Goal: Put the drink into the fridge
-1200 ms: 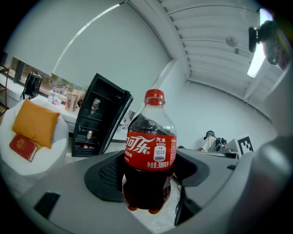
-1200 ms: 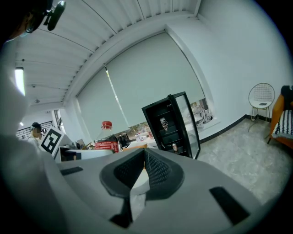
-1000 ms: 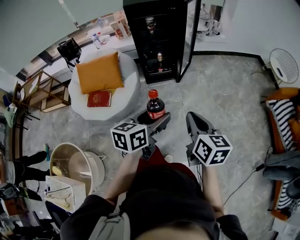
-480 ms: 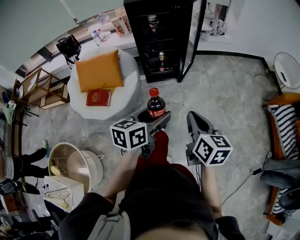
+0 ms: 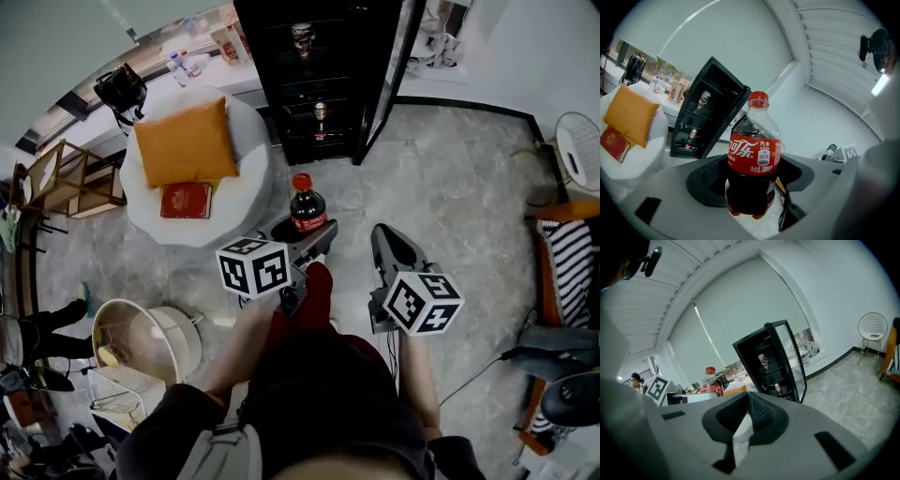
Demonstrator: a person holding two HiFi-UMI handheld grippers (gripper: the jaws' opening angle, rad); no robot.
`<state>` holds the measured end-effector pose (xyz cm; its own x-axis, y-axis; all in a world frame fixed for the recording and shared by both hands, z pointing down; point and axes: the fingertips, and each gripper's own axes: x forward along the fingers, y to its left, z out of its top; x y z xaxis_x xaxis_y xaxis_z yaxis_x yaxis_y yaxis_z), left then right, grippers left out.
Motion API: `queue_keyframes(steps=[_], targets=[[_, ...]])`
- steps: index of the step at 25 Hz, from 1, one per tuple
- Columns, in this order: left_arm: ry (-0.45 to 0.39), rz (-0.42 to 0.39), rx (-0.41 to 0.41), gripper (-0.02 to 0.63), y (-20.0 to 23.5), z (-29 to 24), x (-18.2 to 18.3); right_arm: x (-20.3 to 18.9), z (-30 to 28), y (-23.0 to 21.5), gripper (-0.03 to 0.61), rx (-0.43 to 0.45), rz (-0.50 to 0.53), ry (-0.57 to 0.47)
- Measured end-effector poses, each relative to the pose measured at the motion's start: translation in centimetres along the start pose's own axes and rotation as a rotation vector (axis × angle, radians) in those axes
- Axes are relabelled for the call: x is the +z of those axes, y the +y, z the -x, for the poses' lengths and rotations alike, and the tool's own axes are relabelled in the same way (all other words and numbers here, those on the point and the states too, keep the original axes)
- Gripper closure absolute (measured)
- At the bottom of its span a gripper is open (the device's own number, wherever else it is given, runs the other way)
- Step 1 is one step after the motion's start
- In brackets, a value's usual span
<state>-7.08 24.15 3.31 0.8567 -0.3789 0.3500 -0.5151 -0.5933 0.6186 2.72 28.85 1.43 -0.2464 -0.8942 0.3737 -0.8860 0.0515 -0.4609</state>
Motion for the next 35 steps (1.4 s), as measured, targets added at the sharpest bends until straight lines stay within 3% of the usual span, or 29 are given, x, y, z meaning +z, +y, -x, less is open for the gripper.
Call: queue_keyframes(steps=[17,22,35], targets=[[0.04,0.056,0.028,0.295,12.5,-7.9,11.8,7.3,-17.7,-2.1,0.56,-0.005,-0.059,0.069],[0.056,0.067,0.028,0.295,15.3,-9.0,12.7,7.3,-20.5,-1.9,0.56,0.004,-0.038,0.085],[0.065,0.152,0.036,0.295,20.2,-12.2,13.5,4.6,-26.8,-2.4,0.56,0.04,0.019,0.256]])
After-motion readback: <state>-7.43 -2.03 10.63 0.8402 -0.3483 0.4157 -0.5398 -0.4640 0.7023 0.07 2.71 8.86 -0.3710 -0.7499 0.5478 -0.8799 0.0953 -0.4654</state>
